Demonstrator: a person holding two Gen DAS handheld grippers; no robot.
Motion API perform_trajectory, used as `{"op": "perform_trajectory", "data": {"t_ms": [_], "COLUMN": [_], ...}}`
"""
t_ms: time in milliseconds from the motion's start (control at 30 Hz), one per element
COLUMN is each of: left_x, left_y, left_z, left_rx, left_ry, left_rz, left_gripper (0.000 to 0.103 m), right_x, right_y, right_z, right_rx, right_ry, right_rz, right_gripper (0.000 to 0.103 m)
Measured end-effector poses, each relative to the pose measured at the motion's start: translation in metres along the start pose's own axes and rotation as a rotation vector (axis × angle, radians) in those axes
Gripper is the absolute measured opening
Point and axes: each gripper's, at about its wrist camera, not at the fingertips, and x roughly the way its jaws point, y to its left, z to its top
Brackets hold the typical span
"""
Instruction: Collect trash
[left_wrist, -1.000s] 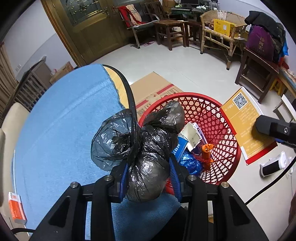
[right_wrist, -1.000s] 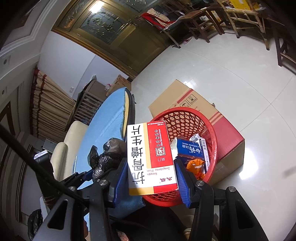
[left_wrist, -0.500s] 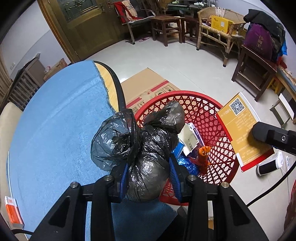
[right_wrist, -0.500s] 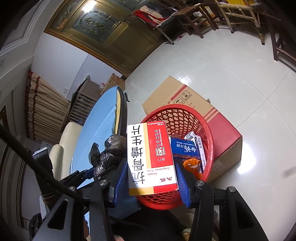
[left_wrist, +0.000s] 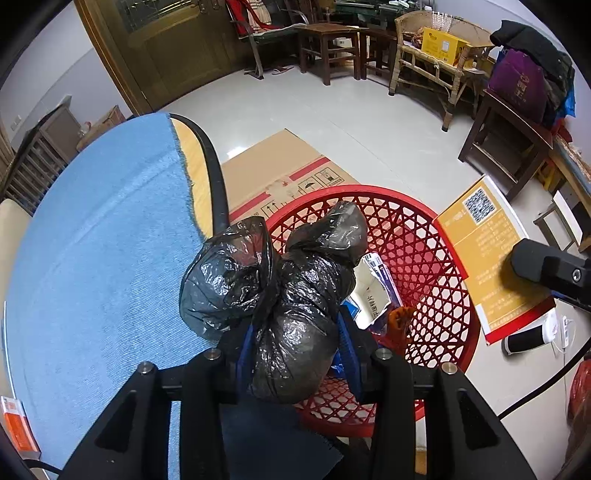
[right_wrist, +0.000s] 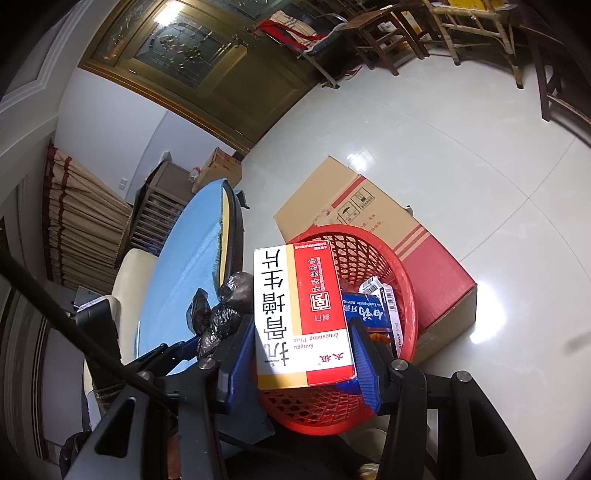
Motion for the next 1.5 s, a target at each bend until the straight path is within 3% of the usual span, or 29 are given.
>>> {"op": "perform_trajectory", "data": {"t_ms": [100, 333, 600, 933, 1200, 1500], "left_x": [0.003, 0.001, -0.016, -0.067, -0.12, -0.176], "left_y": [-0.001, -0.002, 0.008, 0.039, 0.094, 0.172], "left_z": [0.001, 0.004, 0.001, -0.019, -0.059, -0.12], "left_rx": [0.004, 0.008, -0.018, -0.092, -0.22, -0.425], "left_ry": [0.004, -0.014, -0.052, -0.16, -0.253, -0.316], "left_rz": [-0.004, -0.002, 0.035, 0.122, 0.241, 0.39], "left_gripper": [0.045, 0.062, 0.071, 0.074, 0.077, 0.078], "right_x": [0.004, 0.01, 0.012, 0.01, 0.013, 0.021], "right_y": [-0.001, -0.001, 0.009, 0.042, 0.11, 0.217], "right_z": [0.003, 0.008, 0.004, -0.01, -0.034, -0.083], "right_rx": [0.011, 0.031, 0.01, -0.053, -0.199, -0.454], "right_ry": [0.016, 0.032, 0.031, 0.028, 0.046, 0.086], "right_rz": [-0.001, -0.003, -0.002, 0.019, 0.056, 0.116], "right_gripper": [0.054, 0.055, 0.056, 0.056, 0.055, 0.056]}}
